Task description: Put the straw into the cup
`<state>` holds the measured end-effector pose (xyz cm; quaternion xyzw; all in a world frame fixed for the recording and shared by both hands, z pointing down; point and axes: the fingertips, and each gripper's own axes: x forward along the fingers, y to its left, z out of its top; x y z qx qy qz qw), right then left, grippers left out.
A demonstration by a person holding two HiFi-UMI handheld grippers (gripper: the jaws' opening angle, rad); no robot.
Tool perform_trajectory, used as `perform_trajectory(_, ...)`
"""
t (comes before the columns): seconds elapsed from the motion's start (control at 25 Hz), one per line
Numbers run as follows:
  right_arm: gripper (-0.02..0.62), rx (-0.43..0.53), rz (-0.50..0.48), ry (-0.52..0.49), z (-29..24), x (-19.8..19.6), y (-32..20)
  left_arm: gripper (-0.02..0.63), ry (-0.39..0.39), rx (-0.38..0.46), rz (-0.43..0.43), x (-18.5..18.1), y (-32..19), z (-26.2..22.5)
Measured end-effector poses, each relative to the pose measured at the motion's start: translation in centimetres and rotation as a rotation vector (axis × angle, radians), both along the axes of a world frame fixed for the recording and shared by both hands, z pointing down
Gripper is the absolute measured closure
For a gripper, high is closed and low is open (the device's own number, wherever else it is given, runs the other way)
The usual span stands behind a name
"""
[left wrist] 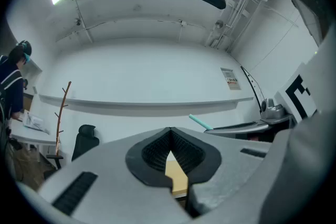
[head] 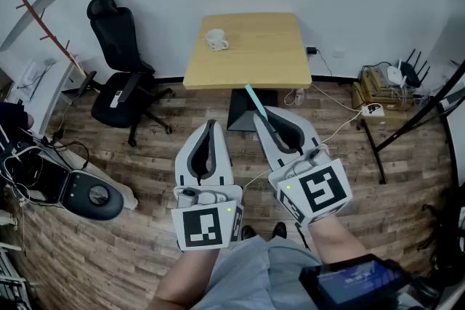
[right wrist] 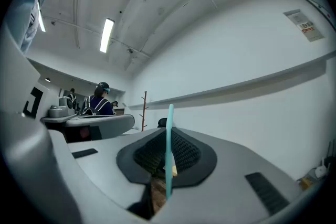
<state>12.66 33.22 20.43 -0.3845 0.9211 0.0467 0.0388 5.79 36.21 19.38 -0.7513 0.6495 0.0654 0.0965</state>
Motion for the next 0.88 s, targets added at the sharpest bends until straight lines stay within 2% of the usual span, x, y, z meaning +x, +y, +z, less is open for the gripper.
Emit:
perform_trajectory(0.4,0.572,-0.001,0.008,0.007,-0.1,-1.8,0.0,0.607,0.017,-0.001,-0.001,-2.3,-0.1,0.0)
perform_trajectory(0.88,0.572,-0.011,0.065,-0.029,-0.6,-5.1,-1.3,0.607,0.041,-0.007,0.001,-8.5,-1.5,0.9)
